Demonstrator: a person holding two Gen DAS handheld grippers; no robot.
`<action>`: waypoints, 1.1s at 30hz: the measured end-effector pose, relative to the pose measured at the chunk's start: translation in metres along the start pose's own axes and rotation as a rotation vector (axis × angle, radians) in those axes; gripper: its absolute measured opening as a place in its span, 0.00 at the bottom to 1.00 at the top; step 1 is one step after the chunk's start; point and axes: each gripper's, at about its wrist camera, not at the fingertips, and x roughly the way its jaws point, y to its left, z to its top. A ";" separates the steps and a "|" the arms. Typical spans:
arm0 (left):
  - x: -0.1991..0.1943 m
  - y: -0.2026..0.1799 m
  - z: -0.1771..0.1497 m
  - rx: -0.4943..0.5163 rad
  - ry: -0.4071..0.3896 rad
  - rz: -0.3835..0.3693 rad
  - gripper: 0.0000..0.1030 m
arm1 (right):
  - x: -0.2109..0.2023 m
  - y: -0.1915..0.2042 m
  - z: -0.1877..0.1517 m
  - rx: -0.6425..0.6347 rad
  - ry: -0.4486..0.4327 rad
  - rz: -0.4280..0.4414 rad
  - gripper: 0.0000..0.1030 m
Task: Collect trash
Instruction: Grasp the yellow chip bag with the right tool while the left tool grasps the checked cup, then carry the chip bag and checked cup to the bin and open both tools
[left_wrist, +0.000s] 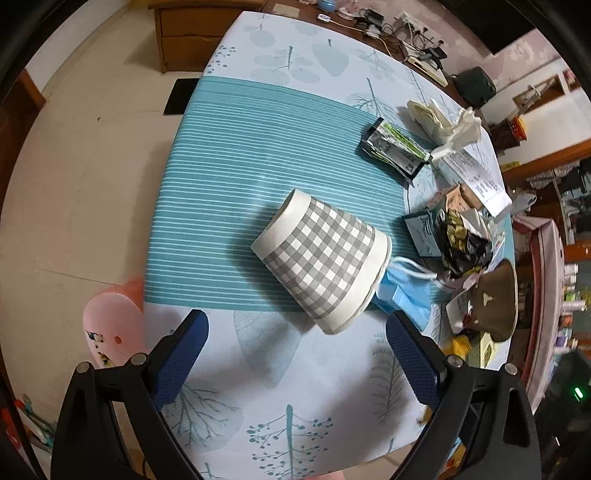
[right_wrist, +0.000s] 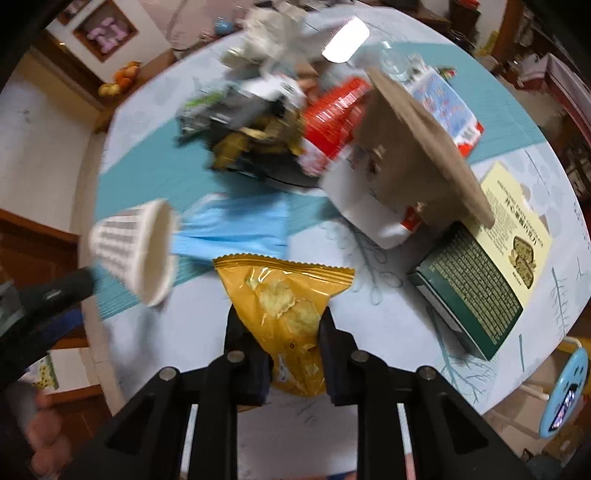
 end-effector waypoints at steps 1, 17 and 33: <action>0.002 0.001 0.001 -0.009 0.000 -0.005 0.93 | -0.007 0.003 0.000 -0.011 -0.010 0.015 0.20; 0.042 -0.013 0.030 -0.090 -0.003 0.008 0.93 | -0.042 0.028 0.037 -0.089 -0.121 0.095 0.19; 0.046 -0.052 0.043 0.069 -0.085 0.067 0.48 | -0.029 0.005 0.032 0.001 -0.114 0.090 0.18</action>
